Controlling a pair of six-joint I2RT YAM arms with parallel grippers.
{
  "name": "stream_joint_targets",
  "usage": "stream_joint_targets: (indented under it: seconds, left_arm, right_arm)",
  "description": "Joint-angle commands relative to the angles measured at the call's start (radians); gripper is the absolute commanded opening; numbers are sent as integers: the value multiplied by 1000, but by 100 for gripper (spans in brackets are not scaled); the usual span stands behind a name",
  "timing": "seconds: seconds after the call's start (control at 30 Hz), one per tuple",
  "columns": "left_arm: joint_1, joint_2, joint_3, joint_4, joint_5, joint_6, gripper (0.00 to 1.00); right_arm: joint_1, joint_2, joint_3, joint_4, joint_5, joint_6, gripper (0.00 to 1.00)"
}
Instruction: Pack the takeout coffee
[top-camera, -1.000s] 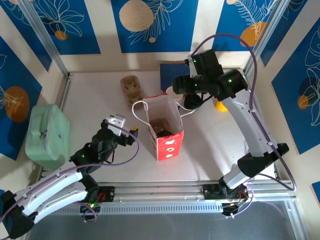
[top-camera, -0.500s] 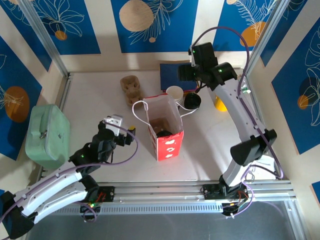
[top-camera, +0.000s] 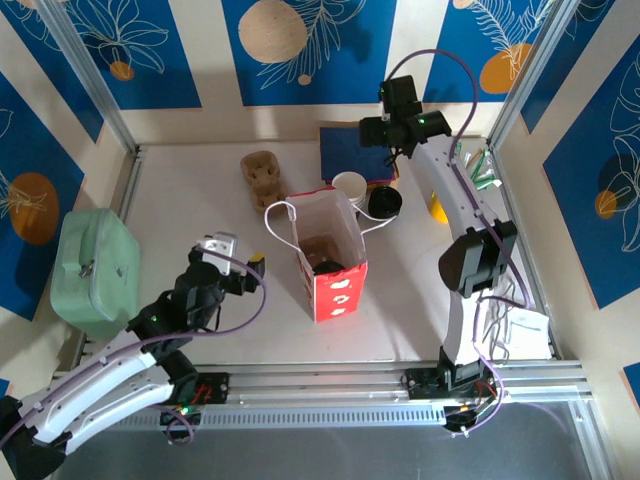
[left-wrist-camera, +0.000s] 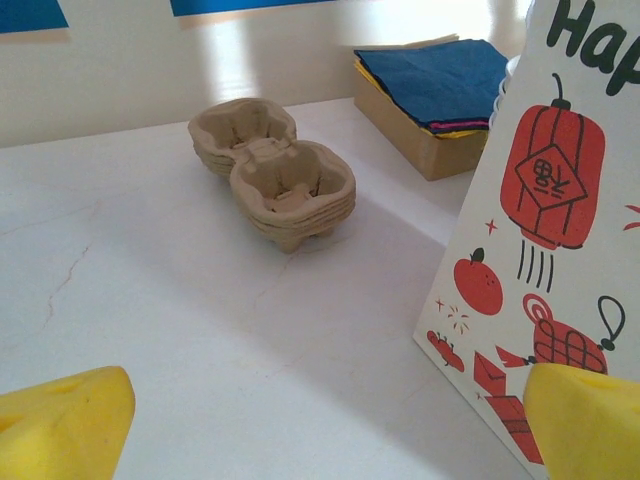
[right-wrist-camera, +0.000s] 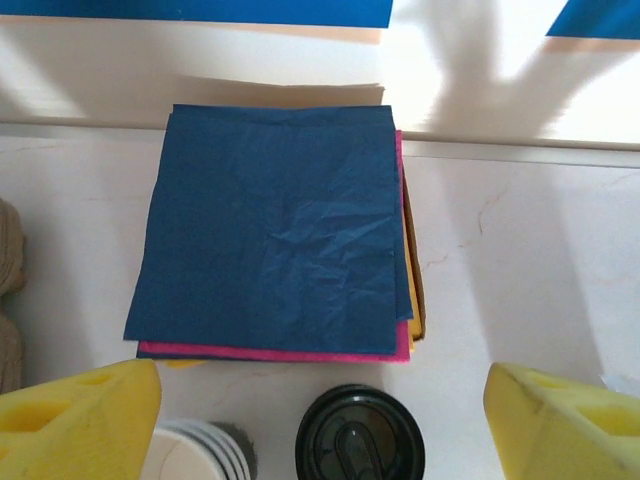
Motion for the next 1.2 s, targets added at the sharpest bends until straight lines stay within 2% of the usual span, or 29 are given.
stream_joint_targets:
  seconds: [0.0,0.2,0.4,0.77,0.93,1.17]
  left_arm:
    - [-8,-33,26,-39,-14,-34,99]
    - [-8,-64,21,-63,-23,-46,100]
    - [-9,-62,15,-54,-24,-52,100]
    - [-8,-15,11,-25,4,-68,100]
    - [-8,-17,-2,-12,2,-71,100]
    - [-8,-22,-5,-19,-3,-69,100]
  right_arm:
    - [-16,66,67,-16,4,16,85]
    - [-29,86,89,-47,-12,27,85]
    - [-36,-11,39,-98,-33,9,84]
    - [-181,-295,-330,28,-140,44,76]
    - [-255,-322,-382,29,-167,57,72]
    - [-289,-330,-429,32,-193,65,67]
